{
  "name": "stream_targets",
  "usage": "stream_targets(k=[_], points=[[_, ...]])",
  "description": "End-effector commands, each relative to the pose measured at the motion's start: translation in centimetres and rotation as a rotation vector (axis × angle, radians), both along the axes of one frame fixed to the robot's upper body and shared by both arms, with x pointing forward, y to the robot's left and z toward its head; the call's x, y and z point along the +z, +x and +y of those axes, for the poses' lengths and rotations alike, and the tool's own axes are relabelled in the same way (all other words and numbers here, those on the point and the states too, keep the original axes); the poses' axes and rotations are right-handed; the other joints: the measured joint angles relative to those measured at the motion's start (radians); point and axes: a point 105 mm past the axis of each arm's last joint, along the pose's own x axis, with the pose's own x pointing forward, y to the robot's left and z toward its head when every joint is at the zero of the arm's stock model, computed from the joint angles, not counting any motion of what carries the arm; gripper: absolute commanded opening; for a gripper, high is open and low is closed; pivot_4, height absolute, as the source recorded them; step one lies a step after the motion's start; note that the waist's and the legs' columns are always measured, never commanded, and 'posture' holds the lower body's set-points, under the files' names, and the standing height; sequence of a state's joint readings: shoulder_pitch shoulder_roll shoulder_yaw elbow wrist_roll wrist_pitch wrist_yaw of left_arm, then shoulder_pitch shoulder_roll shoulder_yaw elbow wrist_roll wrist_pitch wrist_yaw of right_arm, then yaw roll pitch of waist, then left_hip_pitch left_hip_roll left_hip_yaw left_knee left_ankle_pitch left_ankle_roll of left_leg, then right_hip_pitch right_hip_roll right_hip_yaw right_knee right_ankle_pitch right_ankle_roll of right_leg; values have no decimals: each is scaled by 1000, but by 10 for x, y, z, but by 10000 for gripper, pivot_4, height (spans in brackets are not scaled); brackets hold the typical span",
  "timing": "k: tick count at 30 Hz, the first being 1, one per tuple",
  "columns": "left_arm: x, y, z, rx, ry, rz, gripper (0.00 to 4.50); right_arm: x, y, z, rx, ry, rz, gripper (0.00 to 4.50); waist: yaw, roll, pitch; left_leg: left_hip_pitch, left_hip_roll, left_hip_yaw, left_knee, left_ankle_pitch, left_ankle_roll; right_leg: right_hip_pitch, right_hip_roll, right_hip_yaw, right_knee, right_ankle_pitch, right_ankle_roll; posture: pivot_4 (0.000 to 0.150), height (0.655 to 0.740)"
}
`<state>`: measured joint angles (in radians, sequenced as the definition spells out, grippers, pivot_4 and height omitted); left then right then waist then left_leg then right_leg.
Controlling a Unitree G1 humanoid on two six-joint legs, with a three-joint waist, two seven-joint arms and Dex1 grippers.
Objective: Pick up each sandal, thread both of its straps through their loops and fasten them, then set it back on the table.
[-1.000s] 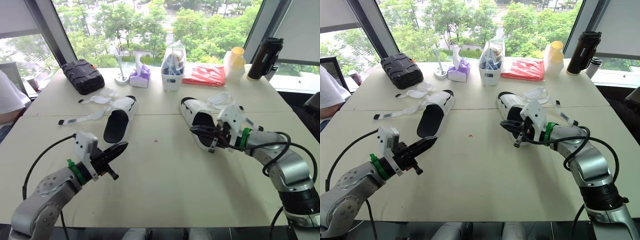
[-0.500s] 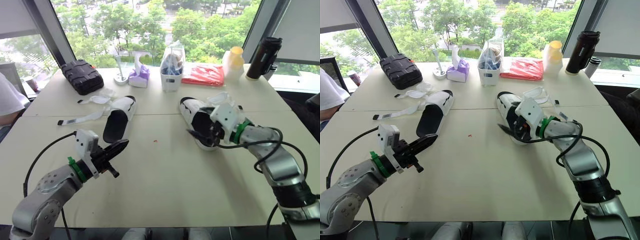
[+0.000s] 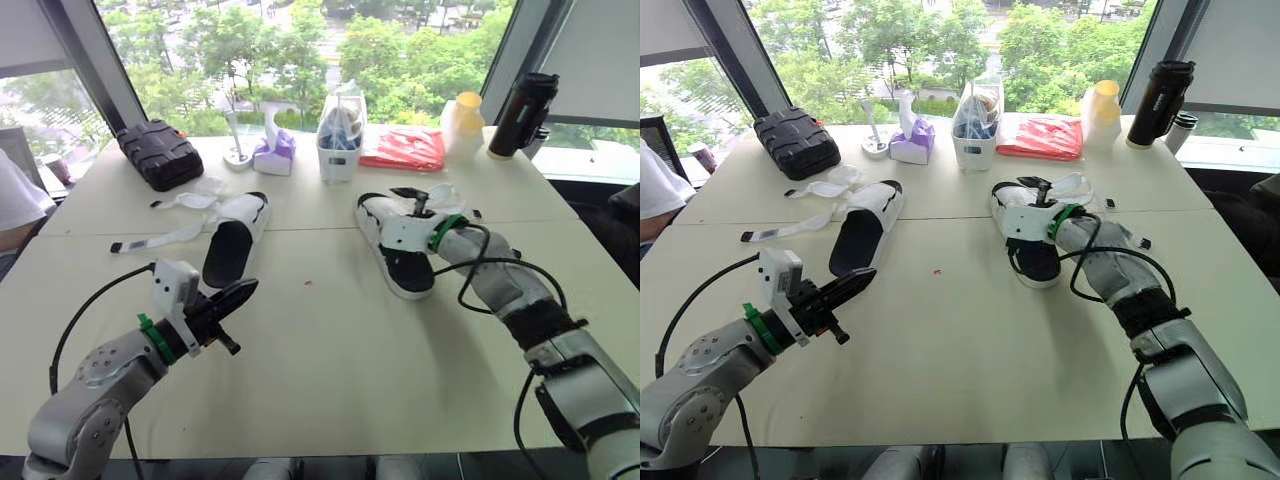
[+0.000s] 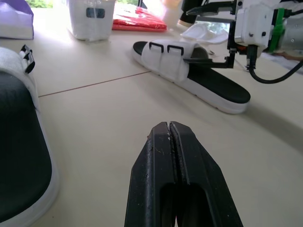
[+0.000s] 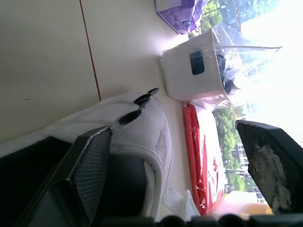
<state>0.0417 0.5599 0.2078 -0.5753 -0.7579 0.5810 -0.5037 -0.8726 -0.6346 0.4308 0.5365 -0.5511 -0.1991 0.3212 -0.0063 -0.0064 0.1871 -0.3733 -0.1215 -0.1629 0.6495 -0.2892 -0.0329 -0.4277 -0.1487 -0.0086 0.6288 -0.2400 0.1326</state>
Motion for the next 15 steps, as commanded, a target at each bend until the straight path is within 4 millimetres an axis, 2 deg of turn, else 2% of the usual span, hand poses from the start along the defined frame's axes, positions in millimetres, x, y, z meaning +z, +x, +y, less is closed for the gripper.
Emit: stream_targets(k=[1, 5, 9, 15], points=[[9, -6, -5, -8, 20, -53, 0, -6, 14, 2, -16, -90, -39, 44838, -8, -1, 0, 1, 0, 0, 0, 0, 0, 0, 0, 1, 0, 0, -1, 1500, 7400], [10, -8, -5, 6, 18, -57, 0, -7, 15, 6, 20, -76, -2, 44838, -8, -3, -1, 2, 1, 1, 0, 1, -1, 0, 2, 2, 1, 1, -2, 1500, 7400], [8, -12, -3, 21, 21, -55, 0, 3, -1, 4, 74, -4, 65, 44838, -7, -3, -2, 2, 1, 1, 0, 1, -1, 1, 3, 3, 1, 1, -2, 1500, 7400], [8, -15, -3, 26, 15, -49, 0, 7, -14, -4, 54, -22, 75, 44838, -8, -3, -1, 0, 5, 1, 0, 1, -1, -1, 6, 3, 0, 2, -2, 1500, 7400]])
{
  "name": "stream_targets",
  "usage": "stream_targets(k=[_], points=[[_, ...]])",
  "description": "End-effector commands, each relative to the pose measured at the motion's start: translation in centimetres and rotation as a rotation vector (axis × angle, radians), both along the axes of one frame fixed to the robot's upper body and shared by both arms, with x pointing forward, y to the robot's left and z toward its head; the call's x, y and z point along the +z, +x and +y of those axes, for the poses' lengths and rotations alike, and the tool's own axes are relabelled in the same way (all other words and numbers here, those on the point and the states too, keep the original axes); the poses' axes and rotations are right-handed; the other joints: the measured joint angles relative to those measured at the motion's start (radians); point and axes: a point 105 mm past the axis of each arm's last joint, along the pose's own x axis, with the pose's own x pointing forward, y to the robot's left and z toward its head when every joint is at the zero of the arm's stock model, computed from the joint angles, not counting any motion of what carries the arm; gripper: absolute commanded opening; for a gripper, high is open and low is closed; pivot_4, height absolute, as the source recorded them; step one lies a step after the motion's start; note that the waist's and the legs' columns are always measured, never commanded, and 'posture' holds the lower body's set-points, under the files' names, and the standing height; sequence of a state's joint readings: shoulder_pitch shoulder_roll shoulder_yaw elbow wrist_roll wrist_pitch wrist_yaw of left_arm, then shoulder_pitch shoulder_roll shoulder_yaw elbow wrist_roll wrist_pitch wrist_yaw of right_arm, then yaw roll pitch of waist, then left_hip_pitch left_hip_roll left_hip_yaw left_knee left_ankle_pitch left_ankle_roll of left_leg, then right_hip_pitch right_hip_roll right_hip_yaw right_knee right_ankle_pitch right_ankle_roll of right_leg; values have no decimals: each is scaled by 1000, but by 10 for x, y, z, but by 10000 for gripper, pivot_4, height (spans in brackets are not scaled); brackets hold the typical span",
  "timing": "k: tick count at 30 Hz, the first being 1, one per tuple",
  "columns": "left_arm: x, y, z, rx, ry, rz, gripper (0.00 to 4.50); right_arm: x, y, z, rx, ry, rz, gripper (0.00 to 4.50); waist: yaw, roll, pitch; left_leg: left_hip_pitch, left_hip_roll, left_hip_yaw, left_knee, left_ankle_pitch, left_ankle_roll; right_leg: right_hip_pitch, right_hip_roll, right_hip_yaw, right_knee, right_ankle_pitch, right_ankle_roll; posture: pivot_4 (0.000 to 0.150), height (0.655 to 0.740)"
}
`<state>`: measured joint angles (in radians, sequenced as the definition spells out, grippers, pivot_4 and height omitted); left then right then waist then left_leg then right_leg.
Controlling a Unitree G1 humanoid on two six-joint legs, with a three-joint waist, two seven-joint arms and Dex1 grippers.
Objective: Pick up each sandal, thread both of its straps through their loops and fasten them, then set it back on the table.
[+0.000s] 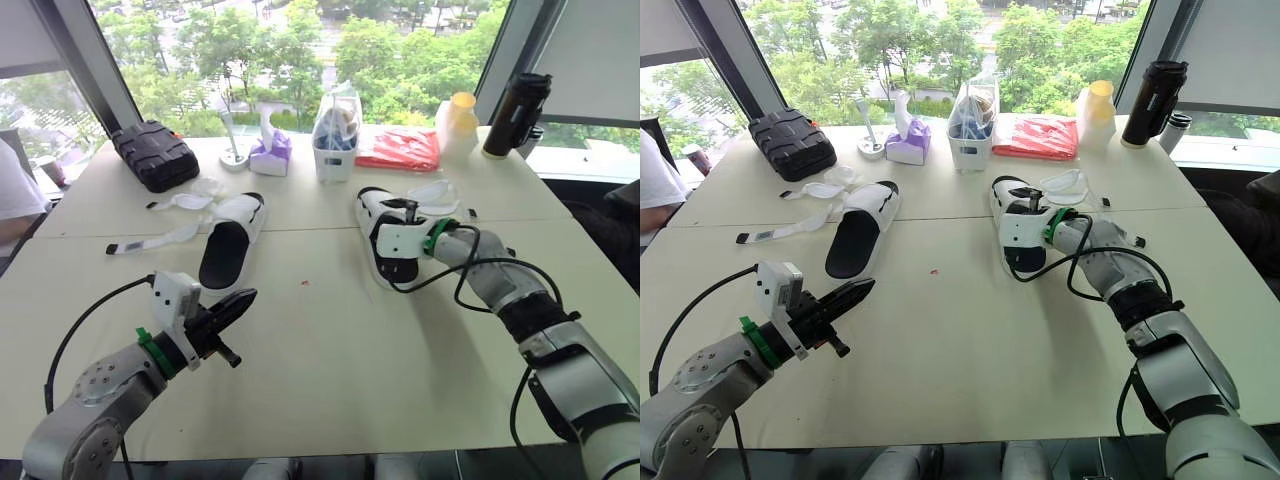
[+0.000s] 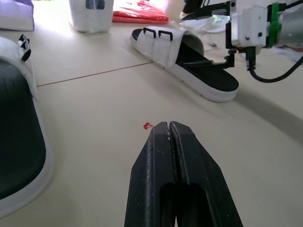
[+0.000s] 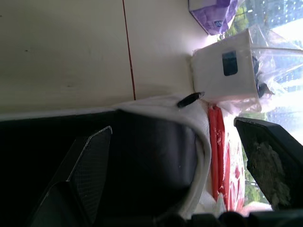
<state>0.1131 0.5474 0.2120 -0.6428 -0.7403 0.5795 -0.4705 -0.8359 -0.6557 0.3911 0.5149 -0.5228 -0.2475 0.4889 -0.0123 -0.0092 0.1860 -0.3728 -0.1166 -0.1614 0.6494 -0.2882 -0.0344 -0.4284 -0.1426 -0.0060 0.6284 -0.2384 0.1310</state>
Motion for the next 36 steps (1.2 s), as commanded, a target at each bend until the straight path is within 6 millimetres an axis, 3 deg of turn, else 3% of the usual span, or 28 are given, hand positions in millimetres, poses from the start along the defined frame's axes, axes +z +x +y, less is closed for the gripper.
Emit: stream_targets(k=[1, 8, 16, 19, 26, 31, 36], points=[[13, -3, -3, -8, 0, -57, 0, 23, -1, 0, -5, 13, -73, 44838, -3, 0, 0, 0, 2, 2, 0, 0, 0, 0, 2, 1, 0, 0, 0, 1500, 7400], [13, 2, -9, -35, 0, -58, 0, 19, 27, 0, -99, -6, -152, 44838, -4, 0, 0, 1, 10, 6, -1, 2, -4, -1, 10, 2, -2, 5, -8, 1500, 7400], [12, 4, -13, -38, -5, -62, 0, 18, 56, 22, -211, 4, -248, 44838, -8, 0, 0, 1, 11, 13, -2, 2, -4, -5, 11, 5, -1, 6, -11, 1500, 7400], [12, 4, -12, -35, -2, -65, 0, 16, 59, 27, -227, -5, -266, 36573, -6, 0, 0, 0, 11, 14, -2, 2, -4, -6, 11, 6, -1, 7, -11, 1500, 7400], [12, 4, -10, -24, 2, -70, 0, 18, 60, 37, -199, -25, -297, 420, -10, 0, 0, 0, 11, 15, -2, 2, -4, -7, 11, 7, 0, 7, -11, 1500, 7400], [14, 6, -11, -30, 1, -74, 0, 23, 56, 48, -116, -22, -335, 420, -15, 0, 0, 0, 11, 17, -3, 2, -4, -9, 11, 9, 2, 7, -11, 1500, 7400], [15, 8, -12, -44, -4, -77, 0, 34, 35, 71, 161, -39, -412, 420, -31, 0, 0, -1, 11, 18, -3, 2, -4, -11, 12, 10, 2, 8, -10, 1500, 7400]])
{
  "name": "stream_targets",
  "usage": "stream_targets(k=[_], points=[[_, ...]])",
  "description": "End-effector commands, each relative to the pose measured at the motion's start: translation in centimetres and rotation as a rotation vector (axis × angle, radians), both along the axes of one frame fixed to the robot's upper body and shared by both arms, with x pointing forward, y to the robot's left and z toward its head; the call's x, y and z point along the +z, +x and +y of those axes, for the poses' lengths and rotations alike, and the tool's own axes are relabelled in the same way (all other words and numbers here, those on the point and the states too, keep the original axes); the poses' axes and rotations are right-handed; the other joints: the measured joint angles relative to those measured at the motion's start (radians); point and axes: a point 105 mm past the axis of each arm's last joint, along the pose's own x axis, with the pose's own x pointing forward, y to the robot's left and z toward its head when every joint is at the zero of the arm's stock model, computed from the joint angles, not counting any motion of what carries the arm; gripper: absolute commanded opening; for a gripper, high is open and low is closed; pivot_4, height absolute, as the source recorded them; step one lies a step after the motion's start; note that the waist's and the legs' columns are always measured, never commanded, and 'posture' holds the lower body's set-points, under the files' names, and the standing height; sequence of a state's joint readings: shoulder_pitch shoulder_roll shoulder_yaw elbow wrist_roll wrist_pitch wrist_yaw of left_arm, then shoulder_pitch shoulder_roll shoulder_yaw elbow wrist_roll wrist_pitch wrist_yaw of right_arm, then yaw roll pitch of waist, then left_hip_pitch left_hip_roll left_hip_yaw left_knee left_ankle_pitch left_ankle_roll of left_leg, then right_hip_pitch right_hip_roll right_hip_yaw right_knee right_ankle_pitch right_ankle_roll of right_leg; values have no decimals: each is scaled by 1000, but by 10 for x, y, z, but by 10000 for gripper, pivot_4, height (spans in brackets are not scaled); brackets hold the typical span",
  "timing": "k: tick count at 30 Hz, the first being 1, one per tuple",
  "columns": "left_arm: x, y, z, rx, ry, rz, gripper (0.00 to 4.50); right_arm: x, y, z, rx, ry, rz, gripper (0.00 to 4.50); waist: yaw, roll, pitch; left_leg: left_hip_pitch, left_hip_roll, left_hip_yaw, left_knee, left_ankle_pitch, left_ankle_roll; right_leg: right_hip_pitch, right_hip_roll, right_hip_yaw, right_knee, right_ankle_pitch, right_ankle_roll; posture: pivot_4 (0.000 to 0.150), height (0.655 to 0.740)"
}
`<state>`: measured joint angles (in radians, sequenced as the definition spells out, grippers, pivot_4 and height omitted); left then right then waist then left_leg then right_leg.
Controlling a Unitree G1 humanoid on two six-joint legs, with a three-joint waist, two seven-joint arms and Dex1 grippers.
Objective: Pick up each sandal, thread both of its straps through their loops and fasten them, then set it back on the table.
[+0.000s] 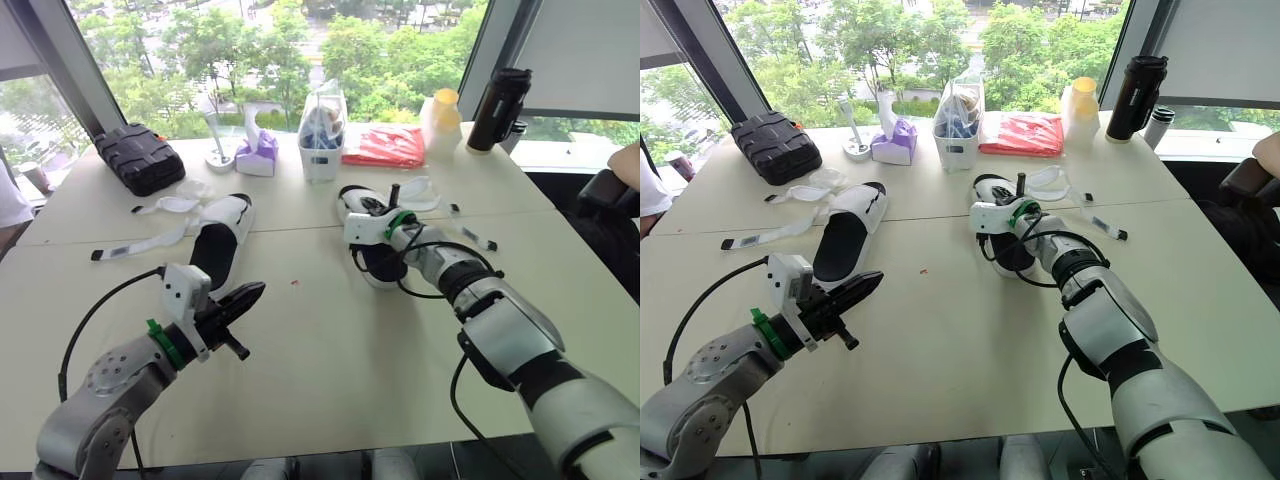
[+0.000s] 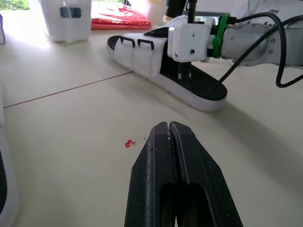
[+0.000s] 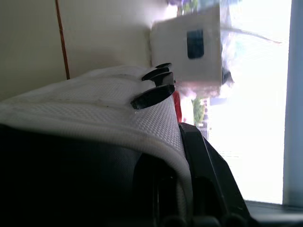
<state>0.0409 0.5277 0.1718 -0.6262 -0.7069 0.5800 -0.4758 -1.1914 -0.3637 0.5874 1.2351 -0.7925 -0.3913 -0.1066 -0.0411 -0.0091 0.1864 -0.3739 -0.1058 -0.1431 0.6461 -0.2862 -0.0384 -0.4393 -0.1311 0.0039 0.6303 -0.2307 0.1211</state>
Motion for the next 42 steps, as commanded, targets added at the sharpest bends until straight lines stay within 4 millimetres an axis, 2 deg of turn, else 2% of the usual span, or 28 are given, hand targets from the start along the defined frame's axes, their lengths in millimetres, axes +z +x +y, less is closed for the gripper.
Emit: stream_targets(k=[1, 3, 9, 12, 16, 23, 33, 41, 42], points=[[9, 1, -1, -18, -4, -41, 0, 35, -23, 25, 279, -27, -121, 420, -1, 0, 0, 0, 0, 0, 0, 0, 0, -1, 0, 1, 0, 0, 1, 1500, 7400], [10, 4, 0, -36, 2, -41, 0, 43, -51, 33, 495, -94, -155, 420, 0, 0, 0, -1, 0, 1, 0, 0, 0, -1, 0, 1, 0, 1, 1, 1500, 7400], [11, 4, -1, -122, 3, -19, 0, 43, -118, 41, 901, -238, -146, 420, -5, -1, 1, 0, 0, 3, -1, 0, 0, -2, 4, 7, 0, 2, 3, 1500, 7400], [10, 0, -1, -175, 11, 3, 0, 37, -138, 44, 1028, -296, -135, 420, -5, -1, 1, 1, 2, 5, 0, 0, 0, -2, 6, 10, -1, 2, 3, 1500, 7400], [9, -5, -3, -250, 16, 38, 0, 17, -157, 43, 1155, -389, -92, 420, -2, -1, 1, 2, 4, 5, 1, 0, 0, -2, 8, 11, 0, 3, 2, 1500, 7400], [6, -7, -7, -292, 27, 64, 0, -6, -171, 45, 1269, -466, -29, 420, -3, -1, 1, 2, 5, 7, 1, 0, 0, -3, 9, 13, 0, 3, 1, 1500, 7400], [-5, -17, -16, -326, 49, 93, 0, -15, -153, 54, 1223, -489, -46, 420, -4, -1, 1, 3, 10, 11, 0, 0, -1, -4, 13, 16, 0, 6, -3, 1500, 7400], [-18, -20, -15, -336, 64, 145, 0, -27, -151, 55, 1245, -504, -48, 420, -4, -1, 1, 4, 12, 12, 0, 1, -2, -5, 15, 17, 0, 7, -4, 1500, 7400], [-19, -21, -14, -336, 68, 147, 0, -27, -150, 55, 1246, -503, -51, 3585, -5, -1, 1, 4, 12, 12, 0, 1, -2, -5, 16, 17, 0, 7, -4, 1500, 7400]])
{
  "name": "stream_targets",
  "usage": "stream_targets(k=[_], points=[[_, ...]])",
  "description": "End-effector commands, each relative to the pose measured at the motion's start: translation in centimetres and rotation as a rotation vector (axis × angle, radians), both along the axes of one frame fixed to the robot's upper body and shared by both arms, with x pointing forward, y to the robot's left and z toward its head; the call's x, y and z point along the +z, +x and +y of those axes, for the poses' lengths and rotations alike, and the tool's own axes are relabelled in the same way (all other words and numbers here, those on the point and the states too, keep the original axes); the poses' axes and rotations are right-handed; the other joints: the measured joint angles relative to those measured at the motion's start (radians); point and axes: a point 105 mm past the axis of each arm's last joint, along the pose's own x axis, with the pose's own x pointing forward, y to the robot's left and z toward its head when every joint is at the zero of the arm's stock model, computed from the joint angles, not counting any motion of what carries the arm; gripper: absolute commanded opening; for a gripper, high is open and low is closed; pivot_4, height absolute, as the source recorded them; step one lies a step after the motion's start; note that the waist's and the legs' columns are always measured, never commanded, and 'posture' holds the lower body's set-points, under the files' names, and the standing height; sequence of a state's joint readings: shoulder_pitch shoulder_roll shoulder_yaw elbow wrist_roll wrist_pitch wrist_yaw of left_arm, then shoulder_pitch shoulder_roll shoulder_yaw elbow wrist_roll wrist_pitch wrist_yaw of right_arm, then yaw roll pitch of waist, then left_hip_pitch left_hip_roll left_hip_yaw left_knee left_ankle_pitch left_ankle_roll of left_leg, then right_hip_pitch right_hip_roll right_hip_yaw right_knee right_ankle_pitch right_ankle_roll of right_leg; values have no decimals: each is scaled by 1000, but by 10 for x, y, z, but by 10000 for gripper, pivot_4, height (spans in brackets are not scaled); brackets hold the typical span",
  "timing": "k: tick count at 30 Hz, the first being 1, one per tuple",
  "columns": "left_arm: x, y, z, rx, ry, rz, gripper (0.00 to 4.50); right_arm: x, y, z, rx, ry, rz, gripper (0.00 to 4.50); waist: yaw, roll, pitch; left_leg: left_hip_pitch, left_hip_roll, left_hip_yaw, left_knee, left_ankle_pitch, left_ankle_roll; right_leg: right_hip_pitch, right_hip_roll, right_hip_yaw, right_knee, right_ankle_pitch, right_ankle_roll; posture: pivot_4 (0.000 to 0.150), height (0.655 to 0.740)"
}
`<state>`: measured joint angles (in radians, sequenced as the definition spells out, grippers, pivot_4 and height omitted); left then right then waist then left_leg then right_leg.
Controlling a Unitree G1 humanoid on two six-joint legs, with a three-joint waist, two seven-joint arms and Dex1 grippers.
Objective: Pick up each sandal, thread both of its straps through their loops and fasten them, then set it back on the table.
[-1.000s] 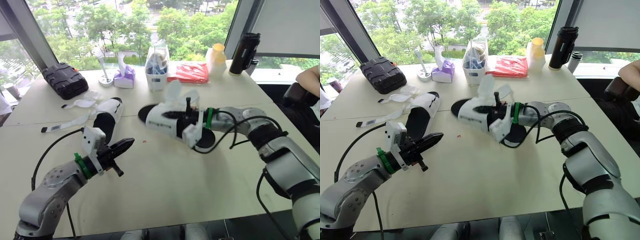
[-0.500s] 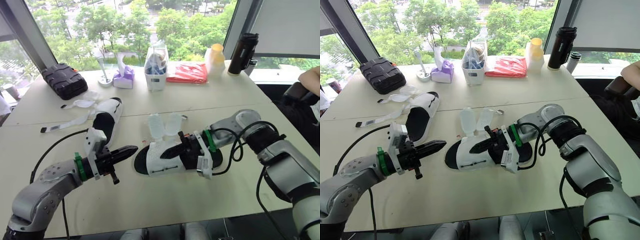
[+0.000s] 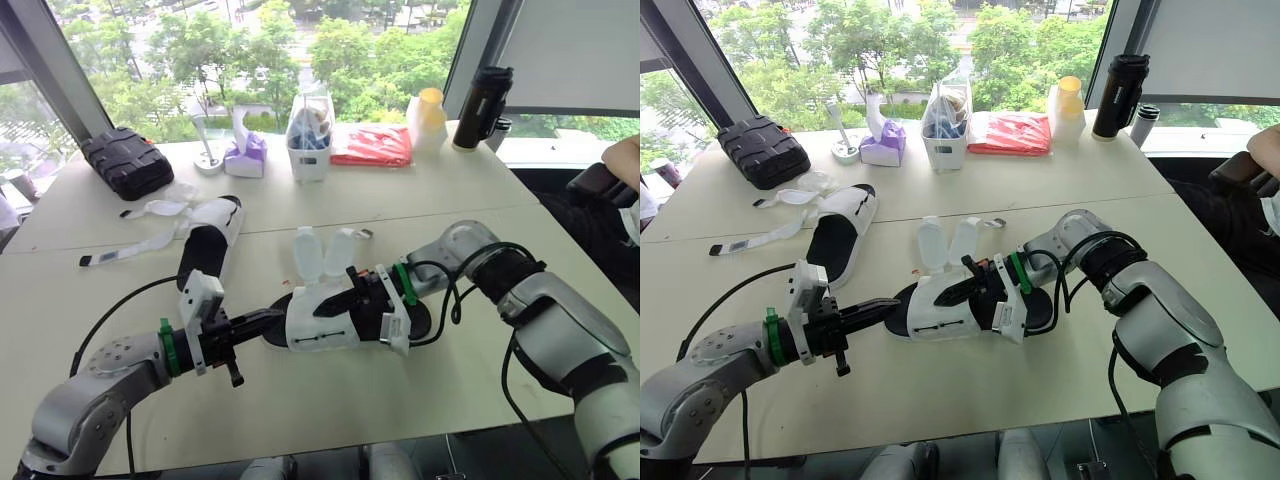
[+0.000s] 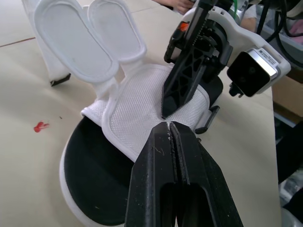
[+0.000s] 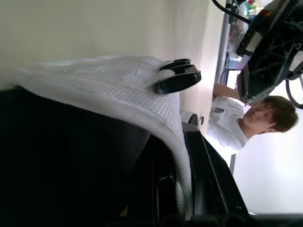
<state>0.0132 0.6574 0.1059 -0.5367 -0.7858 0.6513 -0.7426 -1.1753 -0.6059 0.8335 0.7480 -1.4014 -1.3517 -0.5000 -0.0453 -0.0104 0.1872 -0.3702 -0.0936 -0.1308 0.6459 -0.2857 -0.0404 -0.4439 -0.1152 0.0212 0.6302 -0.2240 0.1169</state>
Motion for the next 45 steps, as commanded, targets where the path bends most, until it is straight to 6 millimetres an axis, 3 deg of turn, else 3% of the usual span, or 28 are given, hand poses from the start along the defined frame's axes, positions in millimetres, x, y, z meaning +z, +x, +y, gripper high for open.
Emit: stream_targets(k=[1, 3, 8, 9, 14, 19, 28, 38, 45], points=[[2, -3, 1, -15, 27, -20, 0, 9, 2, 7, 30, 23, -30, 7389, 0, 0, 0, 0, 0, 0, 0, 0, 0, 0, 1, 0, 0, 0, 0, 1500, 7400], [2, -2, 2, -14, 31, -21, 0, 11, 2, 7, 33, 25, -31, 15395, 0, 0, 0, 0, 1, 0, 0, 0, 0, 0, 1, 0, 0, 1, -1, 1500, 7400], [4, 7, 10, -8, 77, -61, 0, 16, 7, -1, -2, 3, -34, 41908, 2, 0, 0, 0, 1, 1, 0, 0, -1, 0, 1, 1, 0, 1, -2, 1500, 7400], [4, 9, 11, -7, 83, -69, 0, 17, 8, -3, -9, -1, -32, 44799, 1, 0, 0, 0, 1, 1, 0, 0, -1, 0, 2, 0, 0, 1, -2, 1500, 7400], [2, 21, 15, -29, 119, -128, 0, 27, 7, -24, -77, -38, 33, 44799, 2, -1, 0, 0, 1, 2, 0, 1, -1, 1, 2, 0, -1, 1, -2, 1500, 7400], [-14, 32, 12, -110, 157, -102, 0, 39, 5, -49, -185, -38, 136, 44799, -1, -1, 0, 1, 1, 5, 0, 0, 0, 2, 2, 0, -2, 1, -2, 1500, 7400], [-38, 49, 4, -196, 106, 7, 0, 52, 1, -48, -380, 31, 222, 44799, -7, -1, 0, 2, 4, 3, 1, -3, 6, 2, 2, 0, -1, 3, 1, 1500, 7400], [-48, 54, 10, -272, 215, -61, 0, 58, -2, -42, -461, 73, 295, 44799, 7, -1, 0, 1, 3, 1, 2, -3, 6, 2, 2, 0, -2, 4, 1, 1500, 7400], [-51, 48, -12, -335, 169, -146, 0, 58, -3, -42, -487, 86, 328, 44799, 10, -1, 0, 1, 4, 2, 3, -3, 6, 2, 1, 0, -1, 4, 2, 1500, 7400]])
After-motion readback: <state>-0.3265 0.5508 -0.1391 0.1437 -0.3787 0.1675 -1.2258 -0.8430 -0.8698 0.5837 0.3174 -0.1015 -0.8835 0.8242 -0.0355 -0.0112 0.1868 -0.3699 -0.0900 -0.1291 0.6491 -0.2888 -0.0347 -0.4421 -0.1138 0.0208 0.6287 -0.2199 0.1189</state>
